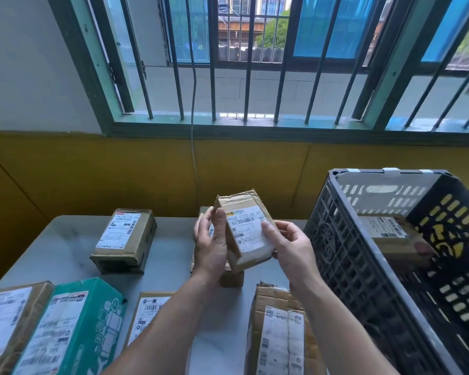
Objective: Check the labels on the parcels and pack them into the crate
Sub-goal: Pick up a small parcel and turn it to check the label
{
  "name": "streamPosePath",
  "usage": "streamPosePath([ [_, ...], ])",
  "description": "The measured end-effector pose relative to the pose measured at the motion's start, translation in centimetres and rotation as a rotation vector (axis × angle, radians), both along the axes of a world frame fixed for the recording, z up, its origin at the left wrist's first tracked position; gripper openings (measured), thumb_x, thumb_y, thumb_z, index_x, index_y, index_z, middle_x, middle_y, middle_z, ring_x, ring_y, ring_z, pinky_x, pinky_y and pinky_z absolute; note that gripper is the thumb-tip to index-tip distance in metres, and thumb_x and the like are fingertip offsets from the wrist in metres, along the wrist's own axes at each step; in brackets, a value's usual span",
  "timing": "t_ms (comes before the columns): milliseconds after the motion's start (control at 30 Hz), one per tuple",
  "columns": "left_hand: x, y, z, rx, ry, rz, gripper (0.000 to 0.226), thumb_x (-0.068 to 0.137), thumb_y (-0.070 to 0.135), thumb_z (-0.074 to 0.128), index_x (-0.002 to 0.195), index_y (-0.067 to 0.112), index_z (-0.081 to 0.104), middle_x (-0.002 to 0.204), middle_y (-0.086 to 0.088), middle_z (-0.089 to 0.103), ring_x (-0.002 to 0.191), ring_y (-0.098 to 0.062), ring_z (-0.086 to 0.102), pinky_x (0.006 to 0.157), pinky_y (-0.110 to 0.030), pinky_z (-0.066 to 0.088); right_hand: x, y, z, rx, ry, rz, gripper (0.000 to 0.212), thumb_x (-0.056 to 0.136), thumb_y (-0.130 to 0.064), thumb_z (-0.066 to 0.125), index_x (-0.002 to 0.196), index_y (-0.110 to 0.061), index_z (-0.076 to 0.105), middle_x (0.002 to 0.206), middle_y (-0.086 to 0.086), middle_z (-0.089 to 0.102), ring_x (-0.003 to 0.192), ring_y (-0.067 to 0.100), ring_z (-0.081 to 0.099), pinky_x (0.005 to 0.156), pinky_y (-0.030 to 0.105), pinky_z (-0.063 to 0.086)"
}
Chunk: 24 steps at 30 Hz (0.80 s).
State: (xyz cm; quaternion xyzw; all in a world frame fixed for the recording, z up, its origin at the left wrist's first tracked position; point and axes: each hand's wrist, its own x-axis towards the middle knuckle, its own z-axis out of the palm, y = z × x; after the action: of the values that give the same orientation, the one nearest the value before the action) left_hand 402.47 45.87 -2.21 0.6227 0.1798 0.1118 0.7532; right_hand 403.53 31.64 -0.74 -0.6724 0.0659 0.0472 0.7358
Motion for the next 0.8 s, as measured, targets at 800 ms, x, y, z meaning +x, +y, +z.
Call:
streamPosePath([
  [800, -0.9, -6.2, 4.6, -0.156, -0.110, -0.184, 0.023, 0.105, 0.054, 0.034, 0.121, 0.038, 0.042, 0.130, -0.014, 0.061, 0.115, -0.028, 0.067, 0.098, -0.057, 0.056, -1.8, -5.3, 5.5, -0.267, -0.232, -0.081, 0.025, 0.091, -0.049, 0.068, 0.103, -0.028, 0.062, 0.101, -0.005, 0.072, 0.096, 0.013, 0.071, 0.079, 0.036, 0.063],
])
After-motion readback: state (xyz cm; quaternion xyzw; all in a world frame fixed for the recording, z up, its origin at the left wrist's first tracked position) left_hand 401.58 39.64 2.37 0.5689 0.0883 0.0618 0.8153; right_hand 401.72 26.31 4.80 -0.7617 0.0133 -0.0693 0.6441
